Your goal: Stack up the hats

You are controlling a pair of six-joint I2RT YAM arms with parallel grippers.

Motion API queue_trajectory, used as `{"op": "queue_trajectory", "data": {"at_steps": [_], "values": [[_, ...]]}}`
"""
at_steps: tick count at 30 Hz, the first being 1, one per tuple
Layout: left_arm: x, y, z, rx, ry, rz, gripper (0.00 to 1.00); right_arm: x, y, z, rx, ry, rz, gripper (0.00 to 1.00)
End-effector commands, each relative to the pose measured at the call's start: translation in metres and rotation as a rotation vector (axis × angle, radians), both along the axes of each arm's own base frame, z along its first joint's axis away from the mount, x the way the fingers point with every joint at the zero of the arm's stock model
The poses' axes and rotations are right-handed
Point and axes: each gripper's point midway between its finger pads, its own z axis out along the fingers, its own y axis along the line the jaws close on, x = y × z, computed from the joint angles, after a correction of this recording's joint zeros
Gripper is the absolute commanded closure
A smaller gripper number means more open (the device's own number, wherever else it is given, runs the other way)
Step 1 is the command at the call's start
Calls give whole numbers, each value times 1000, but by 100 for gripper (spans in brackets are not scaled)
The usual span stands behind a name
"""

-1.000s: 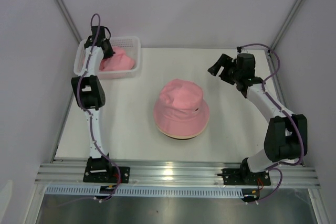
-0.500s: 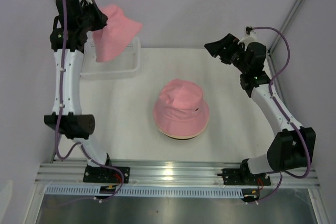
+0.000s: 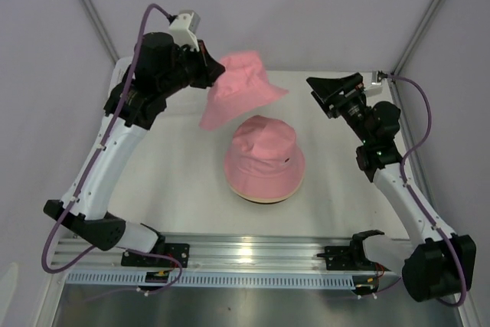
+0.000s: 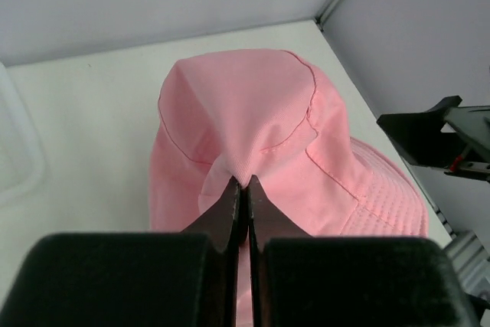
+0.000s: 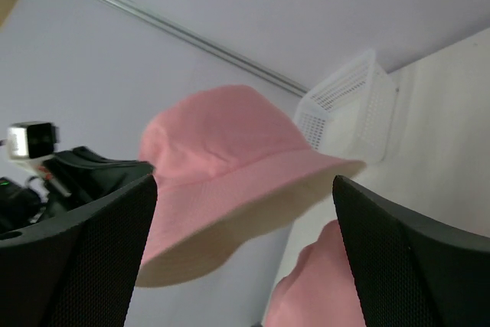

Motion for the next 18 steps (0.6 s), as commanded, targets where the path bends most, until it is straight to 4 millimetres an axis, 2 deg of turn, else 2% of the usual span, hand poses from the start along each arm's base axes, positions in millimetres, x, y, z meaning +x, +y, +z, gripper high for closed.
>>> {"op": "queue_trajectory", "data": {"at_steps": [1,2,3,4,5,8,10,18], "values": [[-15,-3,24,-129,-85,52,99,-32,-1,16,160,-24,26,0],[-20,-11,13,-132,-71,39,99,-38,2,12,181,-11,39,0],[-22,-15,13,-147,-74,39,99,-47,-1,17,223,-14,32,1],[-25,-19,14,-164,-86,28,99,-51,-1,13,236,0,28,1],[-30,-28,7,-163,-78,2,99,-52,-2,0,241,31,20,1],[-30,-36,-1,-163,-78,20,99,-62,-1,-9,253,77,7,0],[-32,-39,0,-177,-75,20,99,-65,2,-15,248,100,14,1],[-44,-62,4,-227,-76,-47,99,-62,23,-27,262,147,79,2]]}}
